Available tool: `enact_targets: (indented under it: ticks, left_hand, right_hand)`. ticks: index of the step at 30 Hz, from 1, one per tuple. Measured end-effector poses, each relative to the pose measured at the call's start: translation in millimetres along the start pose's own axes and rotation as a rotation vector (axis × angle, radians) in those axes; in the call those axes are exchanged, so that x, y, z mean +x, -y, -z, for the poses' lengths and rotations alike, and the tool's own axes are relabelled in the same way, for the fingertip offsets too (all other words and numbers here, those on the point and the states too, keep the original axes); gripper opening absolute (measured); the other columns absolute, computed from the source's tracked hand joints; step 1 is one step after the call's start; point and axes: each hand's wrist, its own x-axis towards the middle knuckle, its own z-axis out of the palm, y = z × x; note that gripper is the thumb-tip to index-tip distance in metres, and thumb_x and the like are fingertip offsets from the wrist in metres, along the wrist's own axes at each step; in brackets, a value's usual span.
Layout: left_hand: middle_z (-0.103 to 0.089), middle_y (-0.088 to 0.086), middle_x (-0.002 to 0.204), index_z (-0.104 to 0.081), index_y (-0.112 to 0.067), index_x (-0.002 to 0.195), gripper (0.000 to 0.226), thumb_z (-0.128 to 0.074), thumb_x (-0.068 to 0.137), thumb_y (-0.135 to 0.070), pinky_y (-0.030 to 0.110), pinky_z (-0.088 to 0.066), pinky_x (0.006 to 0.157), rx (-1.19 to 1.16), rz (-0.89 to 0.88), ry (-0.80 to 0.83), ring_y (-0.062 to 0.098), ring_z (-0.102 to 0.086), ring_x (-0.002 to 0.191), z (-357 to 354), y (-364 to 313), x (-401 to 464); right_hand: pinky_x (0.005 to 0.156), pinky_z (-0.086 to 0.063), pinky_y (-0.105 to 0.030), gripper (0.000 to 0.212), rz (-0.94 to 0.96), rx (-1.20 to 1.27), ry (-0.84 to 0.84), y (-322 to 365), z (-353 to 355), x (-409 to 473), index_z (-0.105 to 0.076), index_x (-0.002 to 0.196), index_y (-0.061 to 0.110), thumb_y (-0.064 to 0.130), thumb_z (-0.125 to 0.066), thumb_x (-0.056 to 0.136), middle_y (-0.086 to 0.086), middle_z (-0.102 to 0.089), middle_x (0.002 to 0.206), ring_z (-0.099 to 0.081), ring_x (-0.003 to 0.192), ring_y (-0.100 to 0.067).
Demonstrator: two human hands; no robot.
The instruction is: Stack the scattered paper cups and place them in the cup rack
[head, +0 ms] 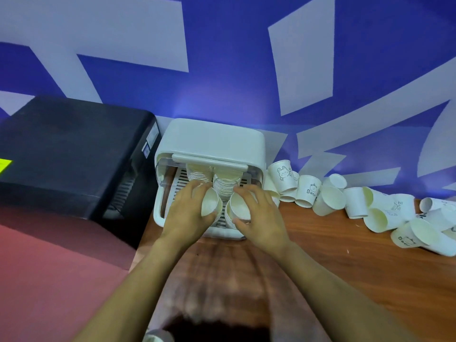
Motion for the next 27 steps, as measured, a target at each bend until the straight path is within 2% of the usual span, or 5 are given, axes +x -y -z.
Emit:
enact_targets:
  ticks: [7,13,17,23,27]
  left_hand:
    - [-0.018,0.000,0.157,-0.025,-0.024,0.147,0.081,-0.070,0.080,-0.036,0.036,-0.027,0.112,0.036,0.076,0.201,0.019,-0.018,0.144,-15.1,11.0,1.3]
    - [-0.007,0.002,0.160,-0.014,-0.029,0.150,0.090,-0.069,0.080,-0.043,0.043,-0.029,0.112,0.073,0.117,0.258,0.023,-0.012,0.146,-18.8,11.0,1.8]
    - [-0.002,0.005,0.160,-0.011,-0.032,0.150,0.092,-0.069,0.080,-0.044,0.042,-0.020,0.116,0.034,0.110,0.239,0.025,-0.005,0.147,-12.5,-4.3,-4.9]
    - [-0.013,0.001,0.156,-0.021,-0.038,0.146,0.086,-0.073,0.077,-0.035,0.038,-0.023,0.113,-0.111,-0.016,0.082,0.021,-0.014,0.142,4.5,-49.5,-29.0]
    - [-0.028,-0.003,0.145,-0.033,-0.033,0.142,0.074,-0.071,0.078,-0.031,0.034,-0.029,0.107,-0.171,-0.157,0.034,0.019,-0.027,0.132,-0.1,-81.2,-41.7]
  right_hand:
    - [0.108,-0.031,-0.029,0.073,-0.086,0.084,0.176,-12.6,-9.7,-5.9,-0.037,0.142,0.028,0.039,-0.071,0.077,0.006,-0.037,0.146,-0.034,0.133,-0.017]
    - [0.113,-0.022,-0.028,0.077,-0.087,0.131,0.295,-20.1,-6.1,-14.0,-0.025,0.146,0.034,0.041,-0.067,0.082,0.007,-0.019,0.157,-0.021,0.142,-0.014]
    - [0.115,-0.025,-0.033,0.077,-0.139,0.181,0.267,-25.9,5.9,-24.5,-0.025,0.146,0.036,0.039,-0.067,0.082,0.005,-0.022,0.156,-0.024,0.141,-0.014]
    - [0.106,-0.025,-0.017,0.068,-0.222,0.220,0.181,-45.8,39.0,-73.5,-0.034,0.143,0.027,0.028,-0.068,0.084,0.005,-0.035,0.143,-0.034,0.132,-0.009]
    - [0.104,-0.029,-0.020,0.068,-0.335,0.199,0.190,-63.7,59.4,-113.3,-0.032,0.144,0.030,0.028,-0.067,0.085,0.008,-0.034,0.142,-0.036,0.130,-0.008]
